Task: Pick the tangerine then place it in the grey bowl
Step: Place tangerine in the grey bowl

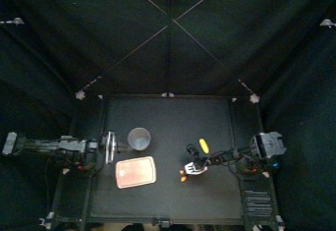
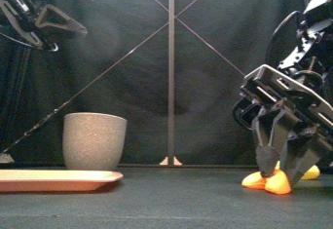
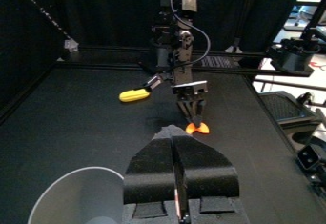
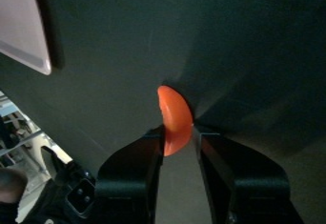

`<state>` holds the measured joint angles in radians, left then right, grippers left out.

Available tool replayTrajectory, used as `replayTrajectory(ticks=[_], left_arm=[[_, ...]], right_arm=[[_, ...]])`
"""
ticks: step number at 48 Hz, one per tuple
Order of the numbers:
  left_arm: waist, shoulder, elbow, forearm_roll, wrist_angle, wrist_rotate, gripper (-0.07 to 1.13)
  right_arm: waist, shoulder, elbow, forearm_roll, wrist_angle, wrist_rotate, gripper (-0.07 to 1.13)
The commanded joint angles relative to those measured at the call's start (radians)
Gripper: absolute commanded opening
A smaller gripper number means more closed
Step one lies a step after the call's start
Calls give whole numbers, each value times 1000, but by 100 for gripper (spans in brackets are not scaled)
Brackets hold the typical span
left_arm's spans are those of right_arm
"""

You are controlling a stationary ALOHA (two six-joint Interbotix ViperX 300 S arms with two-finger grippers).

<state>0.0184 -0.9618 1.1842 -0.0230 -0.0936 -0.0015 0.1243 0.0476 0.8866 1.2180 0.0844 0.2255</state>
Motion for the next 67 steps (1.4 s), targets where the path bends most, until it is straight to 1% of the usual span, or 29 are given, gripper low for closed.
replayTrajectory(ticks=[1, 9, 20, 30, 36, 39, 47, 52, 60, 67], left_arm=[[-2, 0, -6, -9, -5, -2, 8], [-2, -2, 3, -26, -5, -2, 8], [-2, -2, 3, -29, -9, 0, 8], [-2, -2, 3, -29, -9, 0, 8], [-2, -2, 3, -29, -11, 0, 8], [-2, -2, 3, -29, -9, 0, 8], [-2, -2, 3, -29, -11, 0, 8], [0, -2, 3, -29, -11, 0, 8], [-2, -2, 3, -29, -12, 0, 8], [0, -2, 5, -29, -11, 2, 8]], right_arm=[[-3, 14, -9, -2, -2, -3, 63], [0, 0, -46, -14, -2, -6, 62], [-3, -38, -97, -95, -9, -6, 61], [-6, -52, -120, -132, -18, -11, 61], [-12, -83, -149, -206, -25, -9, 61], [-29, -104, -166, -253, -32, -8, 61], [-80, -153, -206, -344, -41, -11, 61], [-133, -173, -236, -413, -57, -9, 61], [-221, -155, -321, -512, -80, -11, 61], [-268, -107, -405, -568, -81, -12, 61]])
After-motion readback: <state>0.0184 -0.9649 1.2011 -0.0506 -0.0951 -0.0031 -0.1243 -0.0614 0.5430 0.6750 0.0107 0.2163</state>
